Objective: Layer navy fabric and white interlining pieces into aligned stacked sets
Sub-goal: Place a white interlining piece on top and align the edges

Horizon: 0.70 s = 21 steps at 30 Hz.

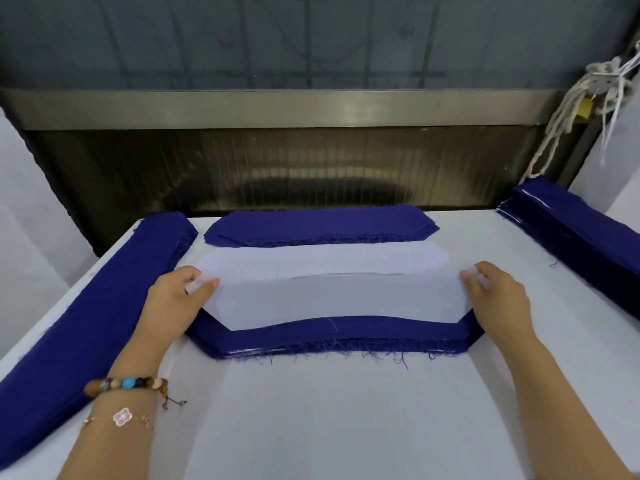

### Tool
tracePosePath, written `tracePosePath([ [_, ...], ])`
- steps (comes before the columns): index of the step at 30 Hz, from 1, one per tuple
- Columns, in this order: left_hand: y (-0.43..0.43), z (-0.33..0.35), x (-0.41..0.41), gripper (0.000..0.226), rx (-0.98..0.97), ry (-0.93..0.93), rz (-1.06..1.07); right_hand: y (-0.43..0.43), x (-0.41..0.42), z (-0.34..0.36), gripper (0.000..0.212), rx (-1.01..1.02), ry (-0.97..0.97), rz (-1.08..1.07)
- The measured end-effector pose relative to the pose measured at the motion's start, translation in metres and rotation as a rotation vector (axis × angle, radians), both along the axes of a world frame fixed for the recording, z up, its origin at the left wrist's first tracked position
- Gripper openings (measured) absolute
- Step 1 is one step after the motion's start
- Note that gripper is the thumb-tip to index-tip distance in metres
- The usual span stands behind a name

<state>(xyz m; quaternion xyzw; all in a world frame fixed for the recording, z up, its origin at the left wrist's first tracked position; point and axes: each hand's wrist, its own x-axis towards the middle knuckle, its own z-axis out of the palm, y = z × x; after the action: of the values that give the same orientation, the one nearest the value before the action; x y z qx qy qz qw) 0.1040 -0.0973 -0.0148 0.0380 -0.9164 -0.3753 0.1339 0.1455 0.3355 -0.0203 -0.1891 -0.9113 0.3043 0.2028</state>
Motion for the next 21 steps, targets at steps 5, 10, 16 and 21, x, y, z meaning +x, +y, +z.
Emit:
tracePosePath([
  [5, -0.0062, 0.0012, 0.0010, 0.022, -0.036, -0.085, -0.001, 0.0010, 0.0043, 0.0041, 0.022, -0.025, -0.091, 0.017],
  [10, -0.0070, -0.0012, 0.0012, 0.026, -0.156, -0.114, 0.020, -0.0022, 0.0048, 0.0045, 0.022, 0.047, -0.096, -0.011],
  [16, -0.0087, -0.0030, 0.0014, 0.022, -0.127, -0.106, 0.019, -0.0041, 0.0034, 0.0009, 0.019, 0.074, -0.079, -0.006],
  [21, -0.0089, -0.0034, 0.0012, 0.022, -0.079, -0.109, 0.020, -0.0043, 0.0024, -0.0010, 0.019, 0.164, -0.059, -0.027],
])
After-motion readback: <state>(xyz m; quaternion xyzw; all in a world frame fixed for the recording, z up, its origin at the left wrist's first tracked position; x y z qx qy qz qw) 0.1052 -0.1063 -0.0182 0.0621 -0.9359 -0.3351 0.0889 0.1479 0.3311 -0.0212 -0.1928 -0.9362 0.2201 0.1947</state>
